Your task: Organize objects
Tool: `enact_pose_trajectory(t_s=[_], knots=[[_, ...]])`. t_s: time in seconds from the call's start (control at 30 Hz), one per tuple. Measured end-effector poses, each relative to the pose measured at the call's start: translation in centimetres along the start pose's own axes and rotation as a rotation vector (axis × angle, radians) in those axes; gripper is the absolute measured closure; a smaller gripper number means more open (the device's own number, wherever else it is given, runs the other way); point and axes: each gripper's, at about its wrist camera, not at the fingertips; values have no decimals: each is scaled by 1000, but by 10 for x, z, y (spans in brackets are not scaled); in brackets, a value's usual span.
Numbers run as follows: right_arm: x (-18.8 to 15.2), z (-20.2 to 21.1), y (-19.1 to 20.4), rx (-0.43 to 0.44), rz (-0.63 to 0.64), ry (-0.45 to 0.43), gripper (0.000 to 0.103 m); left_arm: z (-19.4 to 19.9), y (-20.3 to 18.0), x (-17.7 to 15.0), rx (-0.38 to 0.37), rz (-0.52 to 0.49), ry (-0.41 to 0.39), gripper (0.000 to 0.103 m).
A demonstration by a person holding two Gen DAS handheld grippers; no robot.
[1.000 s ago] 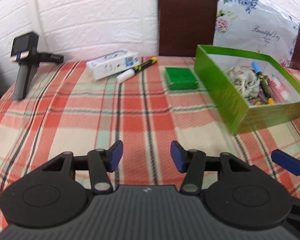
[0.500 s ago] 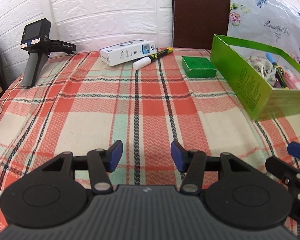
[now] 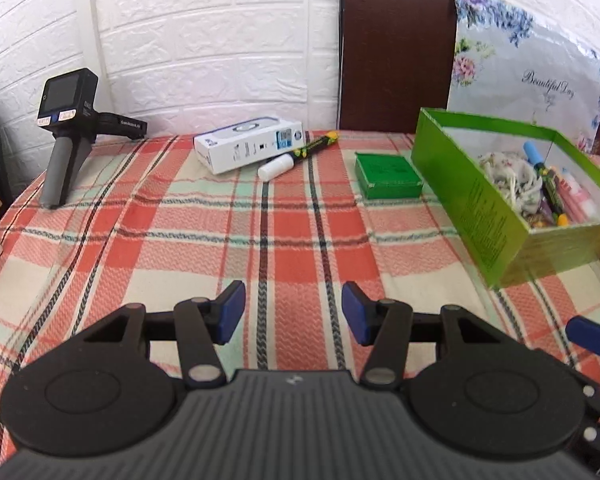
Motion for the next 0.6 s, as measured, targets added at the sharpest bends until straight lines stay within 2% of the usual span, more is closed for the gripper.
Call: enact_pose_trajectory(t_s=[0.13,0.43,0.6], knots=[[0,-1,-1,8,-6,-7,50,-3,-1,-1,-5,1,24,48],[-3,-3,-1,4,4,-4,50,-4,-5,1,-1,-20,16,48],[-4,-6,2,11,16,1,50,-5,1,0,6,0,20,48]])
Point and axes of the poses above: each gripper's, at about its wrist camera, not at the fingertips, and z roughly against the way its jaws point, y to its left, x to its top, and after that the axes turned 10 degrees about -x, right-handed
